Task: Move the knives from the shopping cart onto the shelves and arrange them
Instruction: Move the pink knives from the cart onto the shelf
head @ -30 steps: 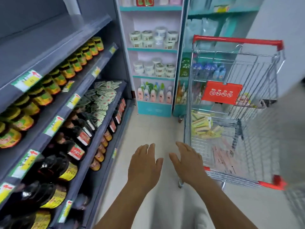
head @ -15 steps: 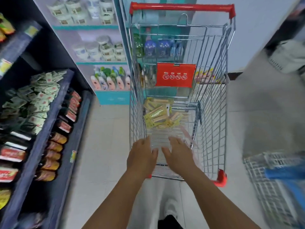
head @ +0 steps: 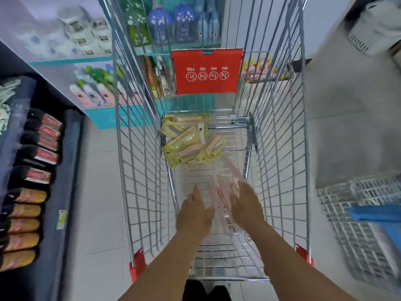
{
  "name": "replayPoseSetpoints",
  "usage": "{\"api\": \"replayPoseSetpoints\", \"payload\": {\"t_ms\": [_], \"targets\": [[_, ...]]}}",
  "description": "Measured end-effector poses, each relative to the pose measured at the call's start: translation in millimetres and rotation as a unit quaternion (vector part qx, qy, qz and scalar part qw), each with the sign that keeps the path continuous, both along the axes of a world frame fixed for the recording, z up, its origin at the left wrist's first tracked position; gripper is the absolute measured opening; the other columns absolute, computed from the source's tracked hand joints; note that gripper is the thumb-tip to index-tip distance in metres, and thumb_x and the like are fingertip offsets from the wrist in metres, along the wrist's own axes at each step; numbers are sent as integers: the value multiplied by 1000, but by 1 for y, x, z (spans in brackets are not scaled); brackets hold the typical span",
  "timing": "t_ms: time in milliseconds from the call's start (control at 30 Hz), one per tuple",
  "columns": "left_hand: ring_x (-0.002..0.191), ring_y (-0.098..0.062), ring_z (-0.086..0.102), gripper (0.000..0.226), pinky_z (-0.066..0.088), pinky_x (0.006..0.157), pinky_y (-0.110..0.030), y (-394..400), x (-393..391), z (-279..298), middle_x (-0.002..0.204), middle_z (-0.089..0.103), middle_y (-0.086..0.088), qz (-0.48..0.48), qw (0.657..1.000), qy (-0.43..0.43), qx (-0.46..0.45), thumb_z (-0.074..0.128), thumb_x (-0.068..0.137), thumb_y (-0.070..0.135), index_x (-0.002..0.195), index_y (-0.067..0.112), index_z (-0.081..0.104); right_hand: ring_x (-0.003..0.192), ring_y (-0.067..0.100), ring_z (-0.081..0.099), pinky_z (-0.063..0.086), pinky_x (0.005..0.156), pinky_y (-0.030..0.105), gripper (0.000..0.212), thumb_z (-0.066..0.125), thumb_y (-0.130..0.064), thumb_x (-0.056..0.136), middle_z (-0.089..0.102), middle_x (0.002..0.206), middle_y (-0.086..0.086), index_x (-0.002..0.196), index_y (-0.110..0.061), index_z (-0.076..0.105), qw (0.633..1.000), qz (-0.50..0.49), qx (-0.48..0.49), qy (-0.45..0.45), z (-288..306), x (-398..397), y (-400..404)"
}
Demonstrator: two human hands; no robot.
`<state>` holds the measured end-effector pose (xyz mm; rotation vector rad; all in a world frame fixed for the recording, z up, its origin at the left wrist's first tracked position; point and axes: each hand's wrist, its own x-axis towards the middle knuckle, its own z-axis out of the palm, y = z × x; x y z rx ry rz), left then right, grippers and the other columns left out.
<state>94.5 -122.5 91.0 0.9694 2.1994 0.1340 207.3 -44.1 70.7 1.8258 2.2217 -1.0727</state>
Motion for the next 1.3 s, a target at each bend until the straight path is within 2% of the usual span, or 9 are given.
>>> {"api": "replayPoseSetpoints", "payload": {"t_ms": [200,433,533,633,800,867,1033,1133,1300], "targets": [[130,-26,37,80,41,99,-40,27,17,-57,145,32,-10,-26,999,-11,-25,46,96,42,151,12,-4,122,27,48,45,97,44,59,54,-28,93,39,143,5,146,-21,28,997,-19,-49,-49,-60,18,10],[119,-28,44,88,45,90,-40,41,41,-104,134,40,-11,-14,1000,-17,-13,53,93,37,151,17,-10,115,30,49,43,87,35,71,61,-15,89,41,131,10,147,-27,22,989,-2,-90,-119,-101,48,8],[119,-27,44,87,44,91,-40,42,48,-113,134,38,-11,1,1000,-18,-18,54,91,45,150,14,-3,107,32,54,45,82,38,60,59,-15,89,49,121,9,140,-27,31,990,-13,-67,-120,-113,48,10],[123,-28,40,93,46,94,-41,47,55,-118,142,28,-13,0,999,-16,-39,56,86,55,148,11,2,93,29,59,48,73,36,29,53,-14,90,59,106,7,119,-18,45,991,-53,-53,-114,-121,45,16],[116,-31,41,94,49,85,-39,51,57,-126,136,24,-12,53,998,-20,-33,58,88,37,148,22,-13,80,23,60,40,62,29,16,50,-8,93,62,99,8,109,-8,52,990,-82,-29,-110,-118,41,26],[113,-31,42,84,51,82,-40,48,53,-131,132,25,-12,84,995,-37,-25,57,90,30,147,25,-5,70,18,56,42,59,27,15,47,-7,95,59,96,9,105,-9,56,994,-91,12,-65,-116,35,33],[105,-30,50,55,49,78,-36,42,37,-136,126,35,-15,82,996,-42,-19,48,95,13,140,12,17,100,23,52,47,82,30,22,48,-7,95,50,114,10,115,-8,57,992,-90,79,-40,-129,25,51],[105,-29,53,36,50,85,-38,42,27,-143,121,46,-15,125,991,-45,-16,45,98,19,129,5,32,111,27,47,44,94,35,26,50,1,90,48,118,9,114,-7,56,992,-76,94,-46,-131,22,53],[103,-28,54,33,52,87,-39,45,24,-150,116,50,-15,132,990,-36,-38,49,97,23,121,2,39,116,30,45,38,101,38,41,52,-9,92,47,126,13,132,-5,41,992,-14,87,-86,-128,21,61]]}}
